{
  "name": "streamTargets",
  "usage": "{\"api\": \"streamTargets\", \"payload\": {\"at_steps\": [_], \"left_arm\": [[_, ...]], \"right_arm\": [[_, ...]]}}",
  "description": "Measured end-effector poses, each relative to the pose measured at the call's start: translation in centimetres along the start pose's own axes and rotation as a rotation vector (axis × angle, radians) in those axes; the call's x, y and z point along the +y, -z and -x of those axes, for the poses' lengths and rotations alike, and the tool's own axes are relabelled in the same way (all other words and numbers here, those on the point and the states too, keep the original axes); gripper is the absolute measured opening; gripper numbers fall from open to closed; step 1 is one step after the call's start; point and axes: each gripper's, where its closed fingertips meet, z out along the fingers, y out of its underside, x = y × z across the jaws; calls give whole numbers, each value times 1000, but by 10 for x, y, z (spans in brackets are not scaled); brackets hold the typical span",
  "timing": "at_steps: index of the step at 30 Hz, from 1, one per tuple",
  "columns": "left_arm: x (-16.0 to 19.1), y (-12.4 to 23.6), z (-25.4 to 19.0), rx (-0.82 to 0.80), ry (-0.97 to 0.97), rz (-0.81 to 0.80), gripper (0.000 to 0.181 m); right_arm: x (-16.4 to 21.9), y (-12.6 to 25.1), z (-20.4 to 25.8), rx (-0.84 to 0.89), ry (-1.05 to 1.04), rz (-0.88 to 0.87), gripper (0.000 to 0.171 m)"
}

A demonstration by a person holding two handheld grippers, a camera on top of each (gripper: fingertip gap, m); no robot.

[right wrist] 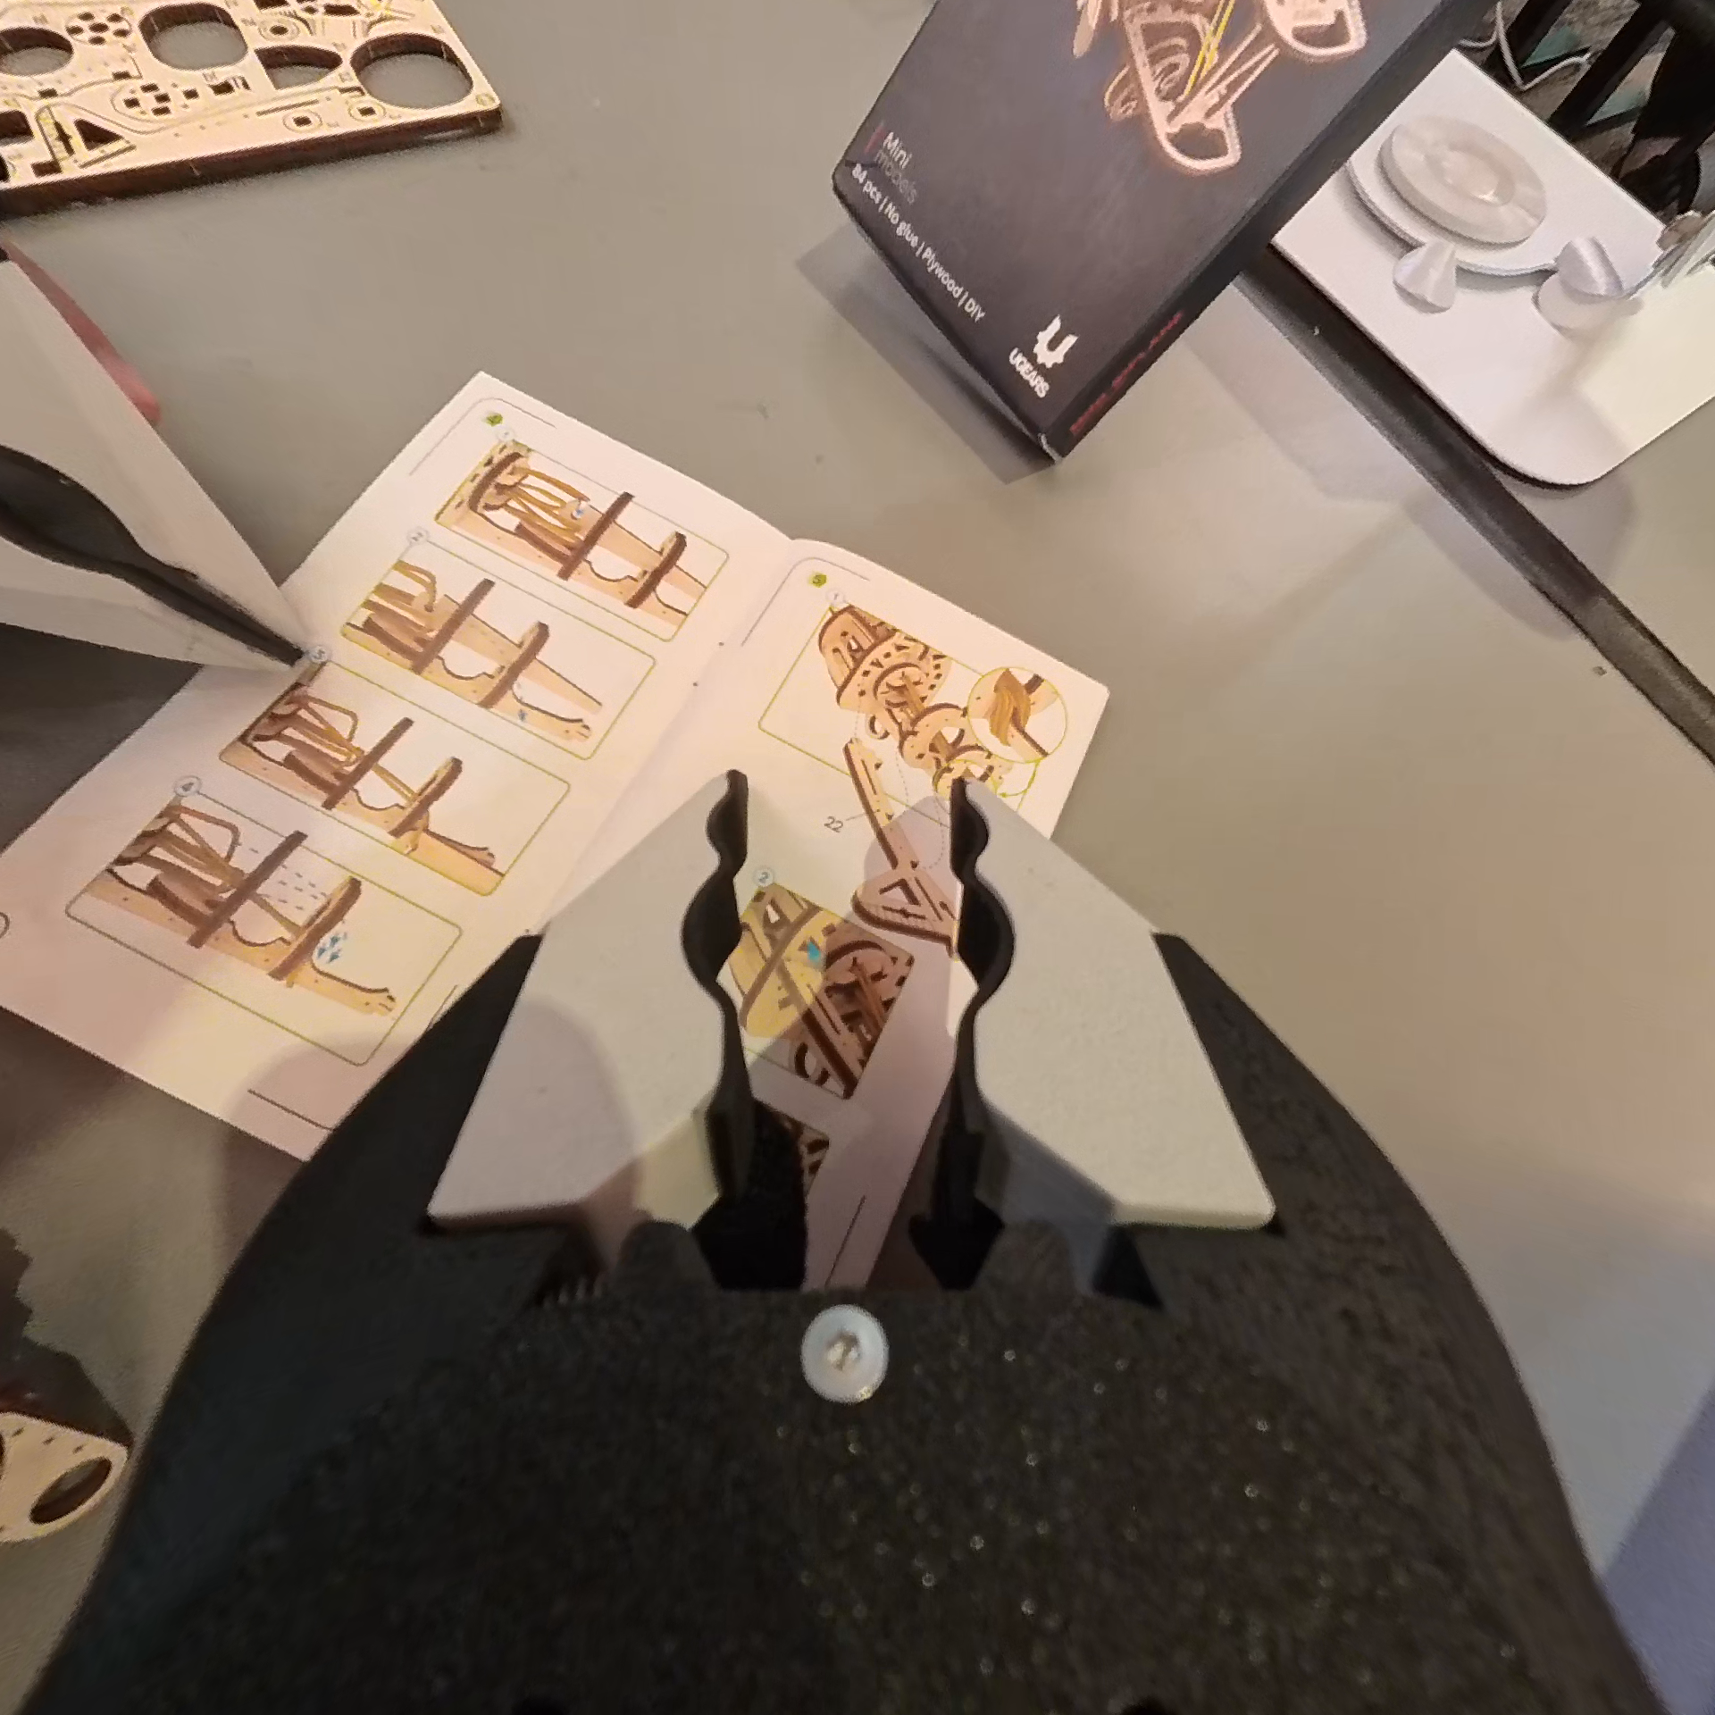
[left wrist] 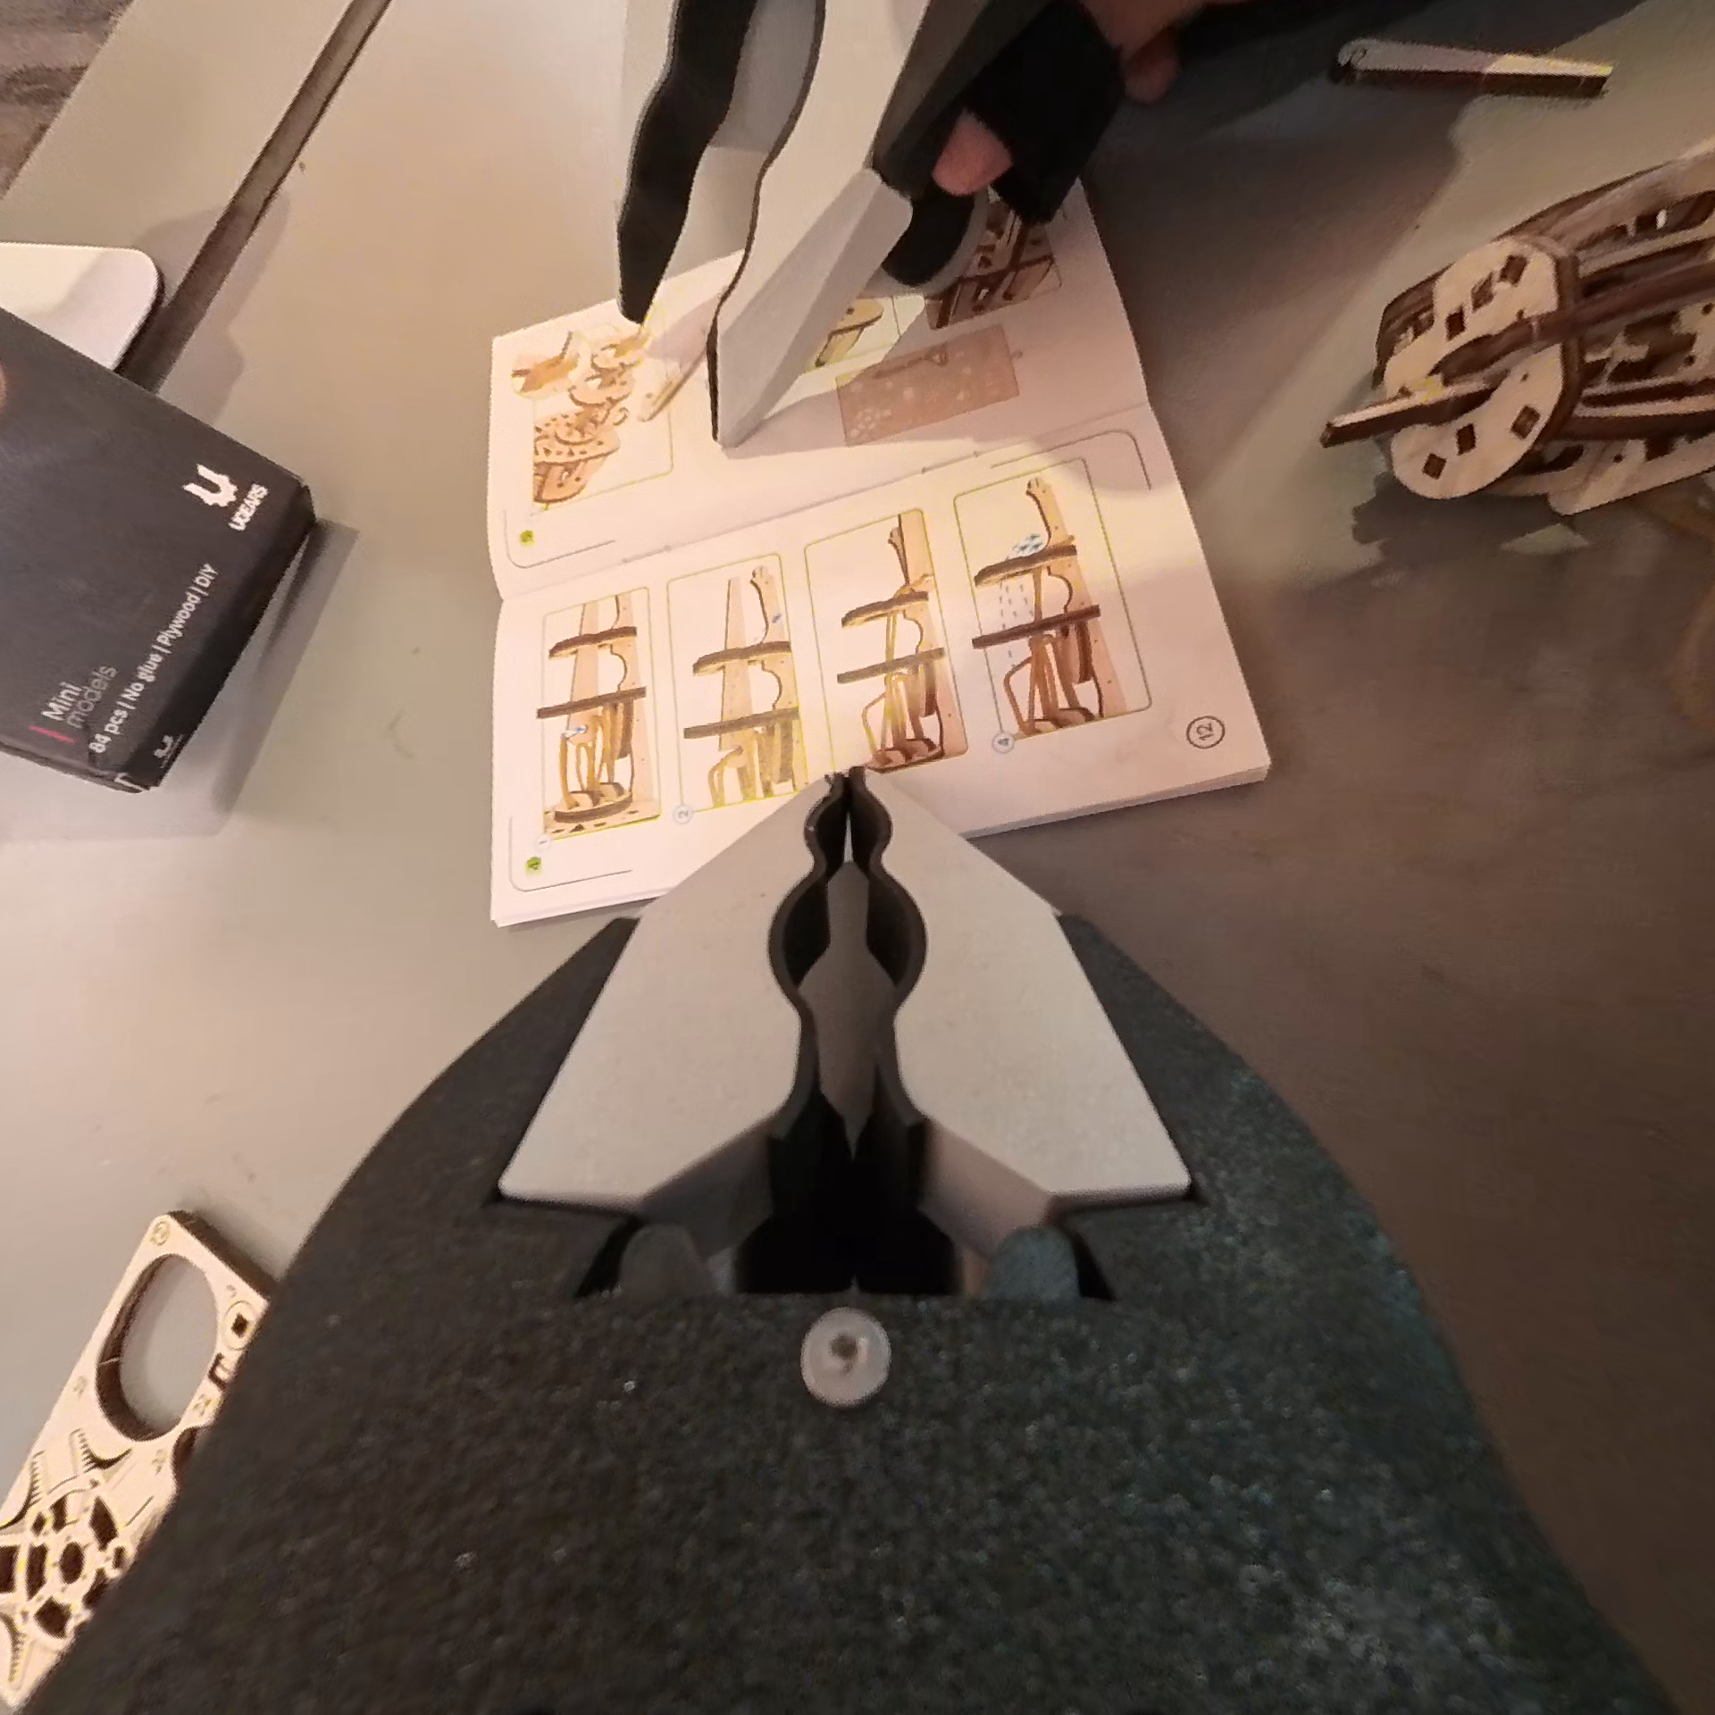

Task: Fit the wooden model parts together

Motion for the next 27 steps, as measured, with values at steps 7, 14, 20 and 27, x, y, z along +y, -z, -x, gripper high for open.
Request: {"api": "streamTargets", "payload": {"at_steps": [7, 14, 20, 27], "left_arm": [[0, 0, 2, 11, 32, 3, 0], [1, -1, 6, 77, 149, 5, 0], [1, -1, 7, 141, 232, 1, 0], [1, -1, 7, 175, 257, -1, 0]], "right_arm": [[1, -1, 1, 6, 16, 9, 40], [3, -3, 4, -18, 21, 24, 33], [4, -4, 6, -80, -36, 36, 30], [5, -4, 8, -107, -48, 39, 25]]}}
